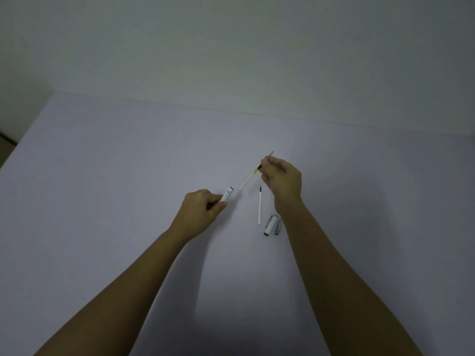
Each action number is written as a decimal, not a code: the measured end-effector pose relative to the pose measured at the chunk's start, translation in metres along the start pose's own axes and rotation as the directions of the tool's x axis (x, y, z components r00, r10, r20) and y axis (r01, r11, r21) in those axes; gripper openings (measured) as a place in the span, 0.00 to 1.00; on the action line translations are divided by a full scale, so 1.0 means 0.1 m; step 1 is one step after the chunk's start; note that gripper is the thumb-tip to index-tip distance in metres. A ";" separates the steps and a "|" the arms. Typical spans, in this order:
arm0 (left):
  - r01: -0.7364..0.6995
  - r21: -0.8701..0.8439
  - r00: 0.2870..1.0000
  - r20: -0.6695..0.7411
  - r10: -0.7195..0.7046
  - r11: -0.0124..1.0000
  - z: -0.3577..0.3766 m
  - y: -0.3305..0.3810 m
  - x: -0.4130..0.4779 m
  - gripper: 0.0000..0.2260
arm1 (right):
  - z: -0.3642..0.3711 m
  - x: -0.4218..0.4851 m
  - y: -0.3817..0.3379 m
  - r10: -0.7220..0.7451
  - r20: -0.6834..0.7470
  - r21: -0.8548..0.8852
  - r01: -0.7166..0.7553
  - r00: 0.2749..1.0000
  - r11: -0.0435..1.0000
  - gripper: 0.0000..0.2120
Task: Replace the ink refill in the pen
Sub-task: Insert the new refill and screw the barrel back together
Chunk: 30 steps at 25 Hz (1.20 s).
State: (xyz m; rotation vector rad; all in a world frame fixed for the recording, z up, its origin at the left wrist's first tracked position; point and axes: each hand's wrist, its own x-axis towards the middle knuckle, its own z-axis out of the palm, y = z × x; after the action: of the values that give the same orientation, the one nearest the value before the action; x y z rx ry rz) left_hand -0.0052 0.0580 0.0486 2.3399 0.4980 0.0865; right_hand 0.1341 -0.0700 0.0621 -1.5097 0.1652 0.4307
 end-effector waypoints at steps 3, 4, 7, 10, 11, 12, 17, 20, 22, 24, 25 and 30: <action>-0.013 0.015 0.999 0.044 0.013 1.000 0.02 0.07 -0.01 0.12 | -0.02 -0.06 -0.08 -0.035 0.004 0.028 0.035 0.999 0.999 0.03; -0.017 0.017 0.999 0.050 0.016 1.000 0.02 0.09 -0.01 0.12 | -0.02 -0.08 -0.09 -0.042 0.009 0.030 0.041 0.999 0.999 0.03; -0.037 0.027 0.998 0.051 0.036 0.999 0.01 0.15 -0.02 0.12 | -0.03 -0.12 -0.09 -0.062 0.026 0.009 0.062 0.998 0.998 0.03; -0.045 0.027 0.998 0.047 0.043 0.999 -0.02 0.19 -0.03 0.12 | -0.05 -0.14 -0.10 -0.076 0.017 -0.005 0.076 0.997 0.997 0.05; -0.045 0.023 0.998 0.043 0.044 0.999 -0.03 0.20 -0.04 0.12 | -0.06 -0.15 -0.10 -0.078 0.012 -0.008 0.078 0.997 0.997 0.06; -0.047 0.020 0.998 0.039 0.046 0.999 -0.03 0.21 -0.04 0.12 | -0.07 -0.15 -0.11 -0.080 0.009 -0.010 0.080 0.997 0.997 0.06; -0.066 0.017 0.998 0.019 0.066 0.998 -0.07 0.28 -0.05 0.11 | -0.10 -0.24 -0.11 -0.063 0.067 -0.011 0.063 0.996 0.998 0.04; -0.091 0.027 0.996 0.000 0.091 0.995 -0.07 0.33 -0.03 0.11 | -0.09 -0.31 -0.09 0.013 0.137 -0.047 -0.007 0.990 0.999 0.03; -0.099 0.026 0.995 -0.011 0.099 0.995 -0.08 0.35 -0.02 0.11 | -0.09 -0.34 -0.06 0.051 0.179 -0.105 -0.032 0.983 0.994 0.04; -0.105 0.033 0.994 -0.017 0.105 0.994 -0.08 0.35 -0.02 0.12 | -0.09 -0.36 -0.02 0.067 0.207 -0.138 -0.039 0.976 0.990 0.04; -0.107 0.038 0.994 -0.019 0.107 0.994 -0.07 0.35 -0.02 0.12 | -0.09 -0.37 -0.01 0.074 0.218 -0.149 -0.042 0.973 0.988 0.04; -0.103 0.041 0.994 -0.044 0.105 0.994 -0.07 0.33 -0.01 0.13 | -0.29 -0.28 0.08 0.099 0.174 -0.195 -0.064 0.980 0.979 0.03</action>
State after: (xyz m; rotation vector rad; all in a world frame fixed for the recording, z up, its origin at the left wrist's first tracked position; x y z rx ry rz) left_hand 0.0037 0.0404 0.0764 2.4061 0.4033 0.1815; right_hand 0.1103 -0.1031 0.0634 -1.6434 0.0422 0.6640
